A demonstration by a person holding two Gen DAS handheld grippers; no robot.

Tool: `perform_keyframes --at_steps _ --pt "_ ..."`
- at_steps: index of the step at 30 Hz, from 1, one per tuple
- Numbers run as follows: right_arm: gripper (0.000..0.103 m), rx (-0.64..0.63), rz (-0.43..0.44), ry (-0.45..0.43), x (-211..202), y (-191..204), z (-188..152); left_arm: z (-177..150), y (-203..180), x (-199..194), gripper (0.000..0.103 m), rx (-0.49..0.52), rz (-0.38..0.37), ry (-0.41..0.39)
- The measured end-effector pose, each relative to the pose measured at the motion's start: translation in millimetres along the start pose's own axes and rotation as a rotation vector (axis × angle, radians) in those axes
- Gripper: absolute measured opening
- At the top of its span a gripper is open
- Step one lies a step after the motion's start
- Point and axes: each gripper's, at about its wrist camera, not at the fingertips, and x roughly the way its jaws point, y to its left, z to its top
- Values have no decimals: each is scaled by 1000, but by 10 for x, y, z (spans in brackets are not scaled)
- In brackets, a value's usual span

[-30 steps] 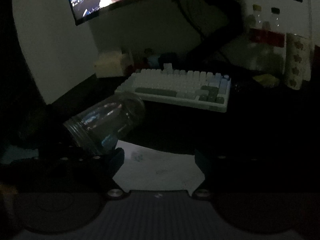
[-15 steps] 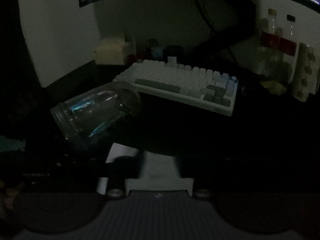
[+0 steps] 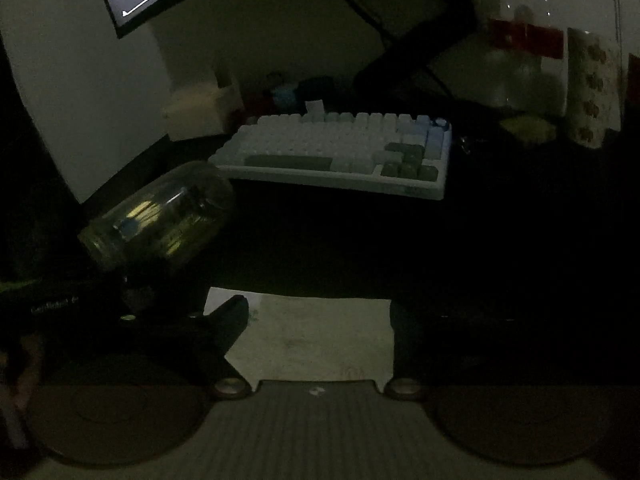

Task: Clean container
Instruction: 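Grasp the glass jar rim with the left tool and lift it, then grasp the white tissue with the right tool while the left tool holds the jar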

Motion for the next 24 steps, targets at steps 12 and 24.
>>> perform_keyframes --at_steps 12,24 --pt "82 -113 35 36 75 148 -233 24 75 -115 9 81 -328 1" --pt "82 -98 33 110 294 264 -66 -191 -189 40 35 240 -30 106"
